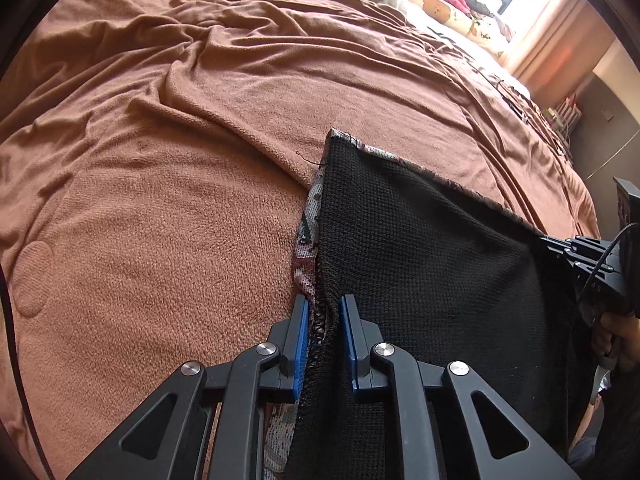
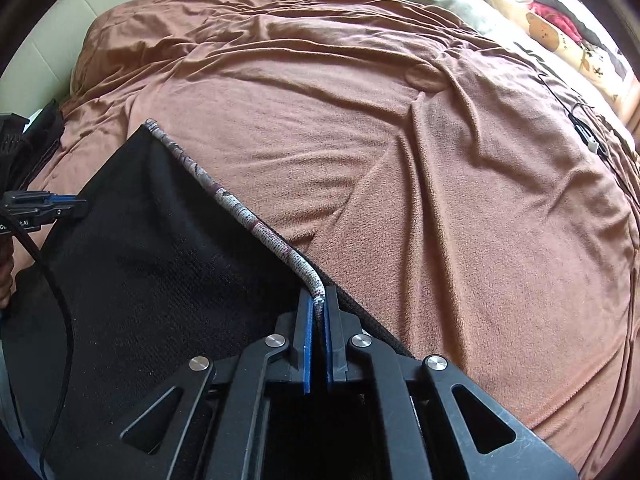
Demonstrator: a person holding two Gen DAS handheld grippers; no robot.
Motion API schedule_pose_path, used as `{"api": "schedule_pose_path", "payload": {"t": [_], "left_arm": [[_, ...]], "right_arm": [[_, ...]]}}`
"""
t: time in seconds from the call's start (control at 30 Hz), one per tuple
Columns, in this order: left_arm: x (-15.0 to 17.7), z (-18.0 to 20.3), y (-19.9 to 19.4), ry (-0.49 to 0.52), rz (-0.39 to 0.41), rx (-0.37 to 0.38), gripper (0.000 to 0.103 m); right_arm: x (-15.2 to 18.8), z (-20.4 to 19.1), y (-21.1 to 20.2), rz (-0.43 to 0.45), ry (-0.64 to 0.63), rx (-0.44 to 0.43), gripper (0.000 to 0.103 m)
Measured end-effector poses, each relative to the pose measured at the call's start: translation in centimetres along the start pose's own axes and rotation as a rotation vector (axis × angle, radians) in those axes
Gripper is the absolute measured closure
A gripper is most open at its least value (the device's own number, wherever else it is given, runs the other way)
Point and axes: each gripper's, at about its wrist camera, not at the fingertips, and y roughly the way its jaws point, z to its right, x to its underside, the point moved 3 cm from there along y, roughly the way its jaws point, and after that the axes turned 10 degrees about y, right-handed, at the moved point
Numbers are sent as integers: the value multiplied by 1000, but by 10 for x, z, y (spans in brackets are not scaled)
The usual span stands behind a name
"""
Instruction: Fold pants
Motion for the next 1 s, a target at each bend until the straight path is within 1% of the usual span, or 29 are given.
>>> {"api": "schedule_pose_path", "payload": {"t": [0.13, 0.2, 0.23, 0.27, 0.33, 0.37, 0.4, 0.43, 0.57, 0.63, 0.73, 0.87, 0.9, 0.93, 1.0], "left_arm": [[-2, -1, 4, -12, -2, -9, 86], [-3, -1, 3, -28, -4, -8, 86], [-3, -1, 1, -30, -5, -12, 86], [-3, 0, -2, -29, -5, -20, 86], [0, 2, -10, -35, 0, -32, 85], [2, 2, -14, -39, 4, -32, 85], [4, 3, -19, -41, 12, -30, 85], [6, 4, -25, -43, 19, -31, 85], [18, 7, -46, -54, 45, -30, 84], [25, 8, -55, -62, 54, -30, 80], [38, 10, -66, -77, 66, -33, 73], [56, 11, -79, -103, 75, -26, 70], [61, 11, -82, -110, 79, -29, 64], [65, 12, -85, -114, 85, -35, 59], [73, 15, -90, -112, 88, -45, 57]], "right_arm": [[-3, 2, 5, 9, 47, 34, 102], [-4, 4, 7, 3, 80, 48, 98], [-5, 4, 5, -2, 92, 39, 94], [-5, 5, 0, 1, 100, 38, 92], [-4, 6, -16, 18, 114, 36, 79], [-2, 8, -26, 26, 122, 27, 75], [1, 10, -36, 35, 129, 23, 68], [5, 12, -46, 45, 134, 24, 66], [27, 28, -76, 54, 170, 43, 66], [41, 39, -86, 45, 191, 58, 66], [60, 49, -93, 12, 197, 92, 66], [73, 63, -99, -16, 225, 108, 66], [76, 64, -100, -26, 223, 112, 65], [78, 66, -100, -30, 212, 125, 61], [86, 70, -101, -35, 192, 156, 58]]}}
